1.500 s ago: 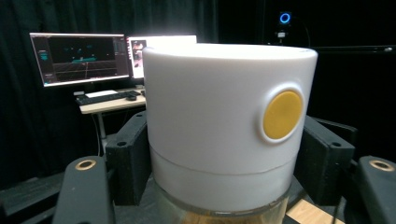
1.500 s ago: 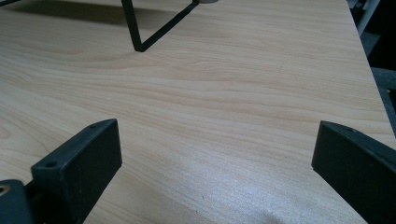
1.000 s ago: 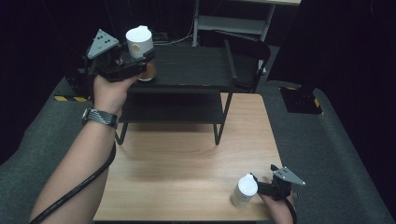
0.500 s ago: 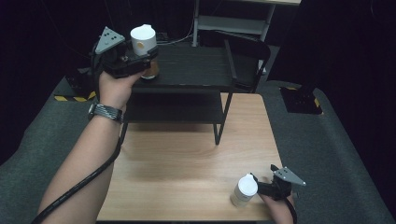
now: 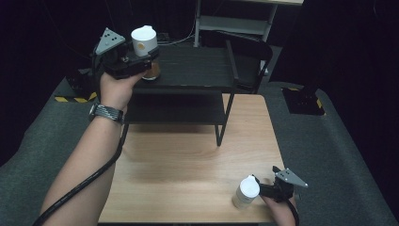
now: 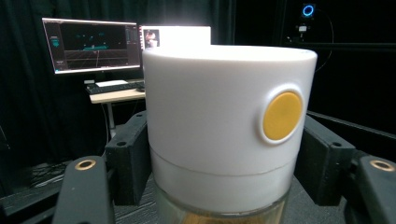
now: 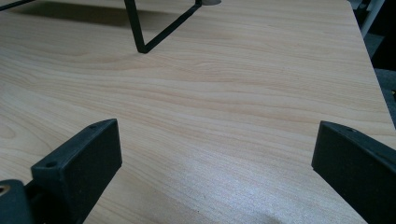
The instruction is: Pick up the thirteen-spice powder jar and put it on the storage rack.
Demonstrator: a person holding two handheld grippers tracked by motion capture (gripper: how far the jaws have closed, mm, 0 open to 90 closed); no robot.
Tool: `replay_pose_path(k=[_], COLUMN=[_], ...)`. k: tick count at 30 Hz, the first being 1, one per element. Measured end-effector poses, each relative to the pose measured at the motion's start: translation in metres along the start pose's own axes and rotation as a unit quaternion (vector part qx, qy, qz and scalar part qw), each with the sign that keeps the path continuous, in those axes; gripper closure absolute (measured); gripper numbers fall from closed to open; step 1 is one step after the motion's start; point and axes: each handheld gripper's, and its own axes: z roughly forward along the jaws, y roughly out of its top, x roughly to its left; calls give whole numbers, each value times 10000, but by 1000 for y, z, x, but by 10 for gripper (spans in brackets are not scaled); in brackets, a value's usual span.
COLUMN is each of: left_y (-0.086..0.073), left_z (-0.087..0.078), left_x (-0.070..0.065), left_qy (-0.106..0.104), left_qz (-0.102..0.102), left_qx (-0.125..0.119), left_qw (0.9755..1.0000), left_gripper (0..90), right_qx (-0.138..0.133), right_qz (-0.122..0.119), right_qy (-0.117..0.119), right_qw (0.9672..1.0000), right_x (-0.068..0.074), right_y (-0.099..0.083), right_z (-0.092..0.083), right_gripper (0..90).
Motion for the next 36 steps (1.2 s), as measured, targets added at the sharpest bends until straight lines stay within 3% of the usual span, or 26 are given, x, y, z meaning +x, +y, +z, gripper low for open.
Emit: replay_pose_path(k=[20,25,36], left_y=[-2,-2,-3], left_z=[-2,-7,-22], left_x=[-2,-2,-3], left_qy=[22,60,80], left_qz=[-115,-194,-85], left_qx=[-10,18,60], left_qw=[9999,9998,9999], left_gripper=[251,154,7], right_qx=[1,5,14], right_qz=[-6,-14,-62], right_qy=[-6,-2,-23], right_qw=[10000,10000,10000], right_x=[0,1,2], right_y=[0,0,1], right_z=[0,0,0], right_gripper=[10,10,10])
